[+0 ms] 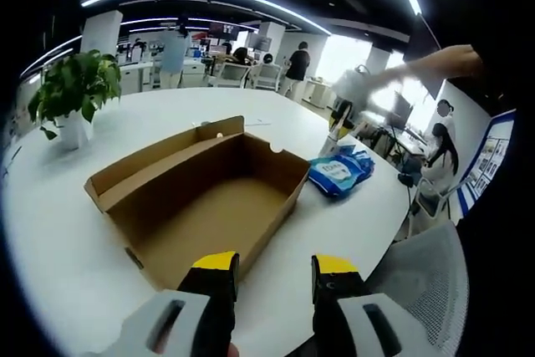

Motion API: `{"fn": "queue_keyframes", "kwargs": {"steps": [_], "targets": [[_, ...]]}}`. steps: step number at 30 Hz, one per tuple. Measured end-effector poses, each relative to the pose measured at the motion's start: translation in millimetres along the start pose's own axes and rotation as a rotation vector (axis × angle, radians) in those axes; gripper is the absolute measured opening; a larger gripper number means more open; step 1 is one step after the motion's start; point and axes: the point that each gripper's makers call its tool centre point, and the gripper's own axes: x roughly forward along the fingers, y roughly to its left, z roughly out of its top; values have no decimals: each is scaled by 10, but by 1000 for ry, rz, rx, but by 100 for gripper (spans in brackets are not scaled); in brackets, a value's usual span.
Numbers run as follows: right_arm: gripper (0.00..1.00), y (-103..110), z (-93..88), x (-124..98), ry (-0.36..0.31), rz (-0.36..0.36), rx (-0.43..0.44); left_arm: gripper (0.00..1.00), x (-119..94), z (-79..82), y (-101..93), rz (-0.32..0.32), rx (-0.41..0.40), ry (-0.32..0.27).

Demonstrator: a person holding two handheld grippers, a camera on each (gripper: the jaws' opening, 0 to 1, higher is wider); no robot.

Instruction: Operate the shoe box by opening the lid, removing the specified soft item, and placing it in the target area until the item is outside and the box remains undamaged.

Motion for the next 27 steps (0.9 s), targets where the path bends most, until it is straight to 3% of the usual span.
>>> {"fn": "queue_keyframes", "kwargs": {"steps": [6,16,27], "targets": [[18,4,143,-15,-28,-3,15,35,12,15,-25,-5,-1,-3],[19,35,88,53,-5,21,-30,35,-34,-18,-12,4,-5,0],[20,8,108,43,-15,11,-24,35,-33,-18,-16,4,-9,0]]}}
